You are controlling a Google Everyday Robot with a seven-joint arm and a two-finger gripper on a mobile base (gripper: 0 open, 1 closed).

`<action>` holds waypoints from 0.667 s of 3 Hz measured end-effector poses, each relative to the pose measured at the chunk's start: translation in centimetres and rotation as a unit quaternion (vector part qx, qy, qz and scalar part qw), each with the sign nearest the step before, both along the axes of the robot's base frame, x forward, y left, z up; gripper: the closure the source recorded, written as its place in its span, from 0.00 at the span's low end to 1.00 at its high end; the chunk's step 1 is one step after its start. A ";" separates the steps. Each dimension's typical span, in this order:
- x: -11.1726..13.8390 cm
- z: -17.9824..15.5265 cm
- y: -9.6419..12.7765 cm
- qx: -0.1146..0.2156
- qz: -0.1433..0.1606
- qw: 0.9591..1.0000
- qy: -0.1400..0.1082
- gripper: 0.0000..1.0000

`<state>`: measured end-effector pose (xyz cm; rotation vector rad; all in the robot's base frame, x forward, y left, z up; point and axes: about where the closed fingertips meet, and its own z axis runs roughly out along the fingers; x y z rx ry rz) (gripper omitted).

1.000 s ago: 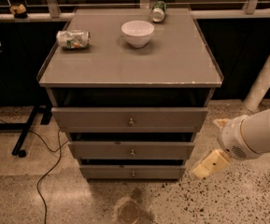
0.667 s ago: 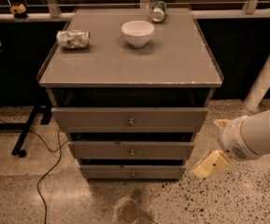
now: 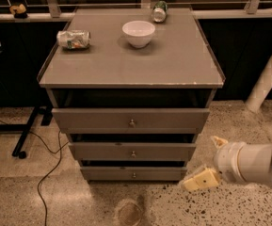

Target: Open bottom drawer

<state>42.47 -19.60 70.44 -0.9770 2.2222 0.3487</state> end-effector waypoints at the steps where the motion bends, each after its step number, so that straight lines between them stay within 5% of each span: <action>1: 0.3 -2.7 0.8 0.035 -0.030 0.999 -0.021 0.00; 2: 0.6 -2.6 0.8 0.034 -0.033 0.999 -0.026 0.19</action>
Offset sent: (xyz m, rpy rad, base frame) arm 0.0022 0.0072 -0.0247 0.0624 -0.0369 -0.0540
